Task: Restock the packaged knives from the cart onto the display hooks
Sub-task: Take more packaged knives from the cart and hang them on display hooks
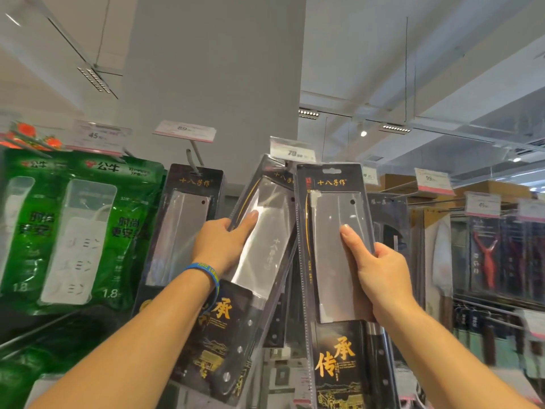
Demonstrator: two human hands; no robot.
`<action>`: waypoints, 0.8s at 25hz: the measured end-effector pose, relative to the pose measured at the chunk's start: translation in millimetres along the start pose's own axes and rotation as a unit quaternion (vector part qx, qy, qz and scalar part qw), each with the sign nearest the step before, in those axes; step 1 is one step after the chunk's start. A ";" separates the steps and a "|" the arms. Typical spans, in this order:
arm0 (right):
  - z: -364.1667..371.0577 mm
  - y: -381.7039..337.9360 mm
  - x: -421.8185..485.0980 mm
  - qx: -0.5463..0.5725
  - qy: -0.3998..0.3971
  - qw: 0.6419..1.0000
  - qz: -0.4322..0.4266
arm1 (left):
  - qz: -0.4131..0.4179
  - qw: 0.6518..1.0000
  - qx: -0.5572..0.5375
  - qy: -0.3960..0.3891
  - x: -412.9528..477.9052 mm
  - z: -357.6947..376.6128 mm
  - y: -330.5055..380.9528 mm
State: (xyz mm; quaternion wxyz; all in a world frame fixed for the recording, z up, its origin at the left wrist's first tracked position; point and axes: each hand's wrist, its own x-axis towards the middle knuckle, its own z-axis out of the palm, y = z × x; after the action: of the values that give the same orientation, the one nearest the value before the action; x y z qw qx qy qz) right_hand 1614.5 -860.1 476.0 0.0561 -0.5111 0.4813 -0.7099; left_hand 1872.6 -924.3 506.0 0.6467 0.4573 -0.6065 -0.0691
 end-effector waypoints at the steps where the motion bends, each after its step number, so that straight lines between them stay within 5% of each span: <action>1: 3.5 0.1 -1.3 -0.005 -0.003 1.000 -0.003 | 0.004 1.000 0.010 0.007 0.9 -0.6 -2.5; 6: 9.8 -6.2 -2.2 -0.012 -0.023 1.000 -0.016 | -0.132 0.988 -0.032 -0.066 14.1 25.6 -10.0; 9: 7.5 -20.3 7.6 0.002 -0.011 0.999 -0.034 | -0.172 0.961 0.103 -0.192 24.3 43.1 -1.7; 12: -0.1 -29.0 18.6 0.023 0.008 0.998 -0.053 | -0.070 0.967 0.199 -0.143 28.5 48.6 14.2; 15: -5.2 -19.2 23.7 0.014 0.007 0.999 -0.051 | 0.094 0.993 0.069 0.008 31.0 30.9 48.2; 17: -3.5 -7.2 24.4 -0.002 0.000 0.999 -0.045 | 0.220 0.972 0.042 0.073 44.0 8.3 76.5; 20: 4.8 8.7 23.5 -0.022 -0.017 0.999 -0.026 | 0.376 0.905 0.174 0.095 67.0 -23.5 115.8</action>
State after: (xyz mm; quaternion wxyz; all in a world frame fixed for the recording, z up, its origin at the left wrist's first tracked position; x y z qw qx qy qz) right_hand 1603.6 -881.1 485.4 0.0344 -0.5368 0.4821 -0.6915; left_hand 1855.6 -889.3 636.2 0.5892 0.3055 -0.6716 0.3294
